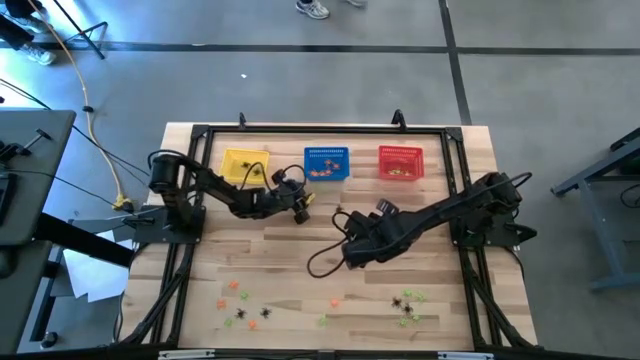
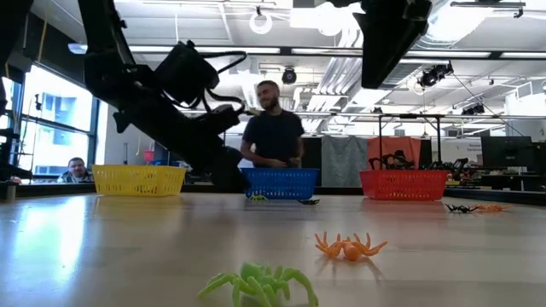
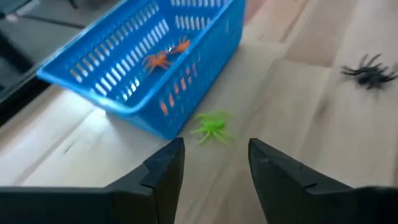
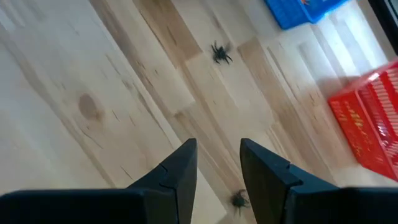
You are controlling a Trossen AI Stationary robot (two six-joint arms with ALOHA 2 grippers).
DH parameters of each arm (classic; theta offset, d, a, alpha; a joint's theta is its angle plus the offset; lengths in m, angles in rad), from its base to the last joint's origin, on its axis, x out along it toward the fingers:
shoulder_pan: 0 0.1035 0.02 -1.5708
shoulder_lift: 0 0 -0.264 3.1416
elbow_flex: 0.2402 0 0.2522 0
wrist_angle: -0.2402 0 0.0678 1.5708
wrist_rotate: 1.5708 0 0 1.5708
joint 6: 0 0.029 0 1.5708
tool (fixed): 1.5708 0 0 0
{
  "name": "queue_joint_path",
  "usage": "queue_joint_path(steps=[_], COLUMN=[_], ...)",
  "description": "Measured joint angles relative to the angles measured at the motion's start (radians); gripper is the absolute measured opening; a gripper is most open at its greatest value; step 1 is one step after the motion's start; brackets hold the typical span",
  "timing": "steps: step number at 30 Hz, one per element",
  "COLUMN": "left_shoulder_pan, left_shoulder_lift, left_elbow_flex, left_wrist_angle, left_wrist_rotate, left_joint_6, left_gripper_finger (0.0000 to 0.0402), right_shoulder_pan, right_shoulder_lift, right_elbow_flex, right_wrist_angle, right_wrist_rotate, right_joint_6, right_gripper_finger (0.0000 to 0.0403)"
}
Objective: Sort Halloween decoration
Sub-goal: Put the green spider toy into the red basket
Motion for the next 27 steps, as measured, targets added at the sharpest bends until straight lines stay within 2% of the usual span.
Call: queue_joint_path(steps=[14, 20, 24, 27], left_shoulder_pan=[0.018, 0.041, 0.058, 0.066], left_shoulder_lift=[0.002, 0.002, 0.002, 0.002], left_elbow_flex=[0.003, 0.003, 0.003, 0.003], left_wrist_angle=[0.001, 0.018, 0.050, 0.055], left_wrist_rotate=[0.036, 0.042, 0.108, 0.119], left_joint_6=[-0.136, -0.143, -0.153, -0.160], left_gripper_finger=[0.0170, 0.0170, 0.0170, 0.0170], right_shoulder_pan=[0.004, 0.004, 0.004, 0.004], right_shoulder_lift=[0.000, 0.000, 0.000, 0.000], right_elbow_flex=[0.000, 0.000, 0.000, 0.000], right_wrist_angle=[-0.014, -0.014, -0.013, -0.013], right_wrist_rotate=[0.025, 0.026, 0.027, 0.027], right_joint_6=[0.030, 0.028, 0.023, 0.023], right_gripper_finger=[0.0117, 0.0117, 0.0117, 0.0117])
